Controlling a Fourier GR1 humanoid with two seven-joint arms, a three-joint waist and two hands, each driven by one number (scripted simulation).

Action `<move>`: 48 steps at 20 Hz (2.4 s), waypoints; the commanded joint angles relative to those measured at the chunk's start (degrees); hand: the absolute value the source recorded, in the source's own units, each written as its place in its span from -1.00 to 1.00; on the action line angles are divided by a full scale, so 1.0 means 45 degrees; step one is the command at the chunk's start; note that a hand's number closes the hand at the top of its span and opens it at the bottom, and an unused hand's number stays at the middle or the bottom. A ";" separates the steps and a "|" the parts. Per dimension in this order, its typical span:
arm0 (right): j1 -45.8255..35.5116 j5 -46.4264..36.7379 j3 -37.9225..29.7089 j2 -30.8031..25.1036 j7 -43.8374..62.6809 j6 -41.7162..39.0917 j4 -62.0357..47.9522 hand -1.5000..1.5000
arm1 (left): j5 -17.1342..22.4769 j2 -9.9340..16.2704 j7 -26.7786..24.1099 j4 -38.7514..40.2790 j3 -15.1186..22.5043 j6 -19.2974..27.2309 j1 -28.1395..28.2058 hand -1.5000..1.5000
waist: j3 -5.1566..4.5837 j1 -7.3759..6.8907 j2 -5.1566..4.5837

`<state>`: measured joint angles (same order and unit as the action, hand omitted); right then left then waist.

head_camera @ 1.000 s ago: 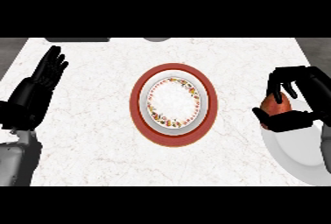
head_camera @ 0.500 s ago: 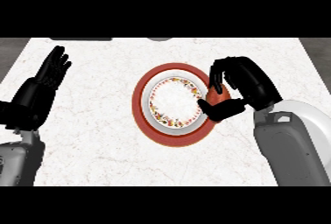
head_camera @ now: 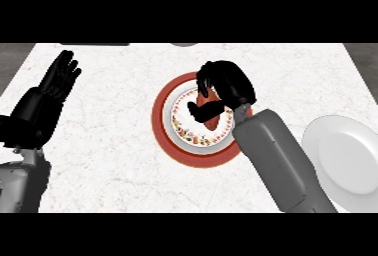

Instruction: Pick the sweet potato from the plate and place it in the plate

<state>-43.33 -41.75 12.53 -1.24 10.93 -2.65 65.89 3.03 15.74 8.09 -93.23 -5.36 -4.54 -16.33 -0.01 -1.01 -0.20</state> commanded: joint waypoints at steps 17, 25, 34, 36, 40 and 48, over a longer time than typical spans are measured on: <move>-0.2358 0.7192 0.2343 0.0275 -0.2769 0.5049 -0.6038 -1.00 | -0.0724 -0.0684 0.0104 0.0072 0.0679 0.0219 -0.0575 0.00 | 0.0016 -0.0521 -0.0112; -0.2864 0.9527 0.0332 0.0274 -0.3857 0.4988 -0.6165 -1.00 | -0.0064 0.0078 -0.0266 0.0691 -0.0347 -0.0536 -0.0290 0.00 | 0.0005 -0.0087 -0.0027; -0.0837 1.0569 -0.1913 -0.2468 -0.5074 0.2035 -0.4995 -1.00 | -0.0400 -0.0327 -0.0216 0.0097 -0.0181 -0.0175 0.0290 0.00 | 0.0006 0.0296 0.0063; -0.0587 1.0758 -0.2428 -0.2888 -0.5988 0.1573 -0.5524 -1.00 | -0.0262 -0.0081 0.0006 0.0158 -0.0376 -0.0365 0.0075 0.00 | 0.0008 0.0189 0.0027; -0.0059 1.0885 -0.2772 -0.4263 -0.6607 -0.0299 -0.5725 -1.00 | -0.0073 -0.0101 0.0154 -0.0571 -0.0445 -0.0498 0.0517 0.00 | 0.0009 0.0141 0.0028; -0.0081 1.0571 -0.3727 -0.5866 -0.8675 -0.1990 -0.7683 -1.00 | 0.0045 -0.0066 -0.0138 -0.0139 -0.0673 -0.0803 0.0452 0.00 | 0.0012 -0.0003 -0.0022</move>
<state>-43.36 6.43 -2.26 -24.07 -22.95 -7.57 36.45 1.13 14.27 7.79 -92.80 -6.86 -5.88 -16.11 0.03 -0.43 -0.16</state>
